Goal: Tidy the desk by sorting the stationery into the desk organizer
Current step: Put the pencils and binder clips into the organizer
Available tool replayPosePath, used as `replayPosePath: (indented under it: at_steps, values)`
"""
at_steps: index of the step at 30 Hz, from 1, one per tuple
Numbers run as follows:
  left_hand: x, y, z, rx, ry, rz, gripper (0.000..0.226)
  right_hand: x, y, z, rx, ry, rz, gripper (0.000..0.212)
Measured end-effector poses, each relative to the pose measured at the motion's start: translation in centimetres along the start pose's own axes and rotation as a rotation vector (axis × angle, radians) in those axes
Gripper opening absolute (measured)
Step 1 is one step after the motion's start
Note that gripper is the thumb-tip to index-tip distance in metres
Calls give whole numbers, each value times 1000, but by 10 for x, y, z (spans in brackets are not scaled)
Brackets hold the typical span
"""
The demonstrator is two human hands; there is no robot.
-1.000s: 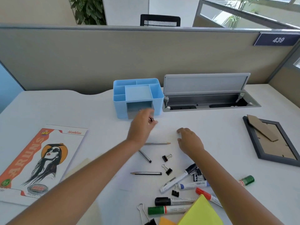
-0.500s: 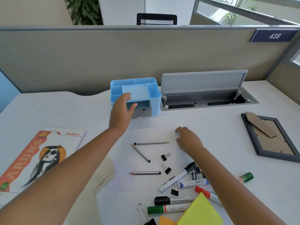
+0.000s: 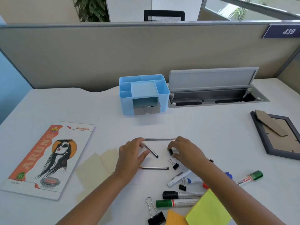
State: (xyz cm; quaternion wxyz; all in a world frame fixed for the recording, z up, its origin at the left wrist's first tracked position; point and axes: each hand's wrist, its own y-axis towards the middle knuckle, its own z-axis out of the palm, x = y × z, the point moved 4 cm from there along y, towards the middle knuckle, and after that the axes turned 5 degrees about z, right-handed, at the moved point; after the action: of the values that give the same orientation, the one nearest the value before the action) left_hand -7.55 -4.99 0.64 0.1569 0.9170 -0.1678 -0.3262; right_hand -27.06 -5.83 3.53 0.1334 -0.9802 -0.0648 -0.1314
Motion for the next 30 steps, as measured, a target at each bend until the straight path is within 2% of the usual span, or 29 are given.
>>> replayPosePath:
  at_steps: [4,7,12,15,20,23,27,30]
  values:
    - [15,-8,2,-78,123,-23,28,0,8,-10,-45,16,-9,23]
    - [15,-9,4,-124,222,-9,24,12,22,-32,-137,33,-38,25]
    - [16,-10,7,-122,279,16,23,46,67,-81,-325,142,-62,24]
    - [16,-10,6,-119,288,25,22,60,96,-100,-342,189,-49,29]
    - [16,-9,5,-141,324,47,22,66,110,-106,-299,155,-39,39]
    - [15,-8,5,-159,326,52,21,58,89,-100,-290,161,-48,35]
    - [15,-7,5,-166,322,52,20,36,42,-63,-59,132,-57,26]
    - [16,-9,6,-145,301,35,21,18,11,-26,128,103,-30,29]
